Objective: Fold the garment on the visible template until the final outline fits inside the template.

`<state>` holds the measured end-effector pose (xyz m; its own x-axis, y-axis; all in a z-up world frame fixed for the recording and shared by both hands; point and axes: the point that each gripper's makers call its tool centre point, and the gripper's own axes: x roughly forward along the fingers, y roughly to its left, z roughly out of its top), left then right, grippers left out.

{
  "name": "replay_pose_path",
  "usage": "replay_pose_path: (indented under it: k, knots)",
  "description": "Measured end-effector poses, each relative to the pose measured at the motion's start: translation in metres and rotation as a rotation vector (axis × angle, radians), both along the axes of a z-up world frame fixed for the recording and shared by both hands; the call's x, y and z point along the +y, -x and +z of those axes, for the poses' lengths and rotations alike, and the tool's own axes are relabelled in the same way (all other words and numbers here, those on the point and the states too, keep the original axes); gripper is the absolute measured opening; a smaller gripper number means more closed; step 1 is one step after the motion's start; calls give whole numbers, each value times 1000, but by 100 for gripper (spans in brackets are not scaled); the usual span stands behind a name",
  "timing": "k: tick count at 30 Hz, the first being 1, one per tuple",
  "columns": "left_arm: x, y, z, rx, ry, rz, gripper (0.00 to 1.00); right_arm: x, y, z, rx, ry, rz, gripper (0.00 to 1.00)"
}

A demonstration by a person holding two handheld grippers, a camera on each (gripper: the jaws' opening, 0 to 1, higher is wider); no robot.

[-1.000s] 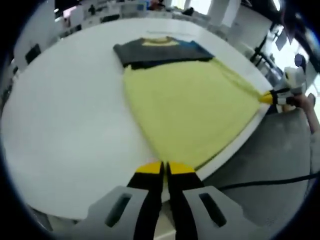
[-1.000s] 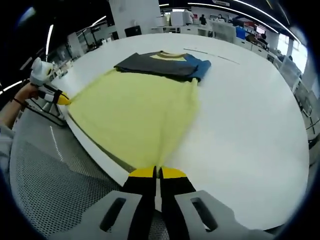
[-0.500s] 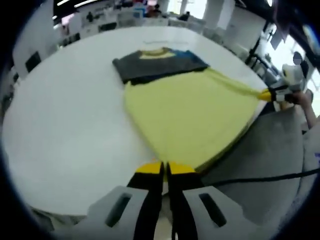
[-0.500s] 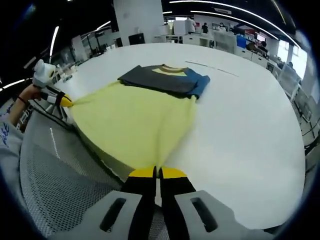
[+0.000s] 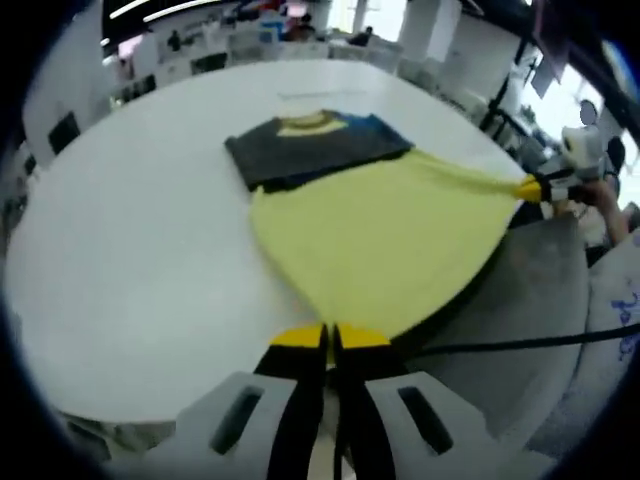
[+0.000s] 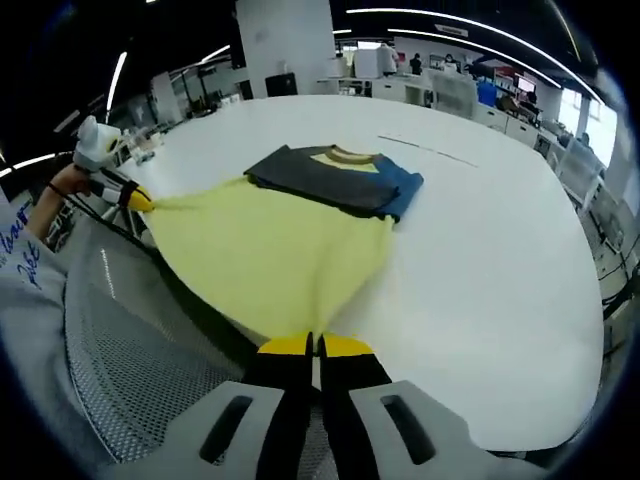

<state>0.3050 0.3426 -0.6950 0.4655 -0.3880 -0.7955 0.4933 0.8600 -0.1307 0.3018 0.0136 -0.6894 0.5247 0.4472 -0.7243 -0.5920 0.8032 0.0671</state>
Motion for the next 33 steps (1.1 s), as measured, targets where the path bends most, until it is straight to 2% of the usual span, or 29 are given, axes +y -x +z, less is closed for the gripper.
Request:
replay_pose_path:
  k: [4,13,16,19,27,28,33]
  knots:
    - [-5,2,14,-33,27,-12,0,0,5,7,-2,8,11,3]
    - [3,7,21,-53,12,-14,0,-1,11,21,-28,11,30,3]
    - [3,11,27,-67,6,-23,0,-1,16,22,-28,16,42,3]
    - [-3,14,35,-89,29,-37,0,-1,20,26,-35,32,52,3]
    - [-2,26,38,-91,26,-37,0,2,33,38,-49,17,73,3]
    - [-2,28,38,-92,28,-38,0,3,34,39,-47,-2,63,3]
    - [-6,38,37,-85,37,-50,0,0,42,35,-37,16,59,3]
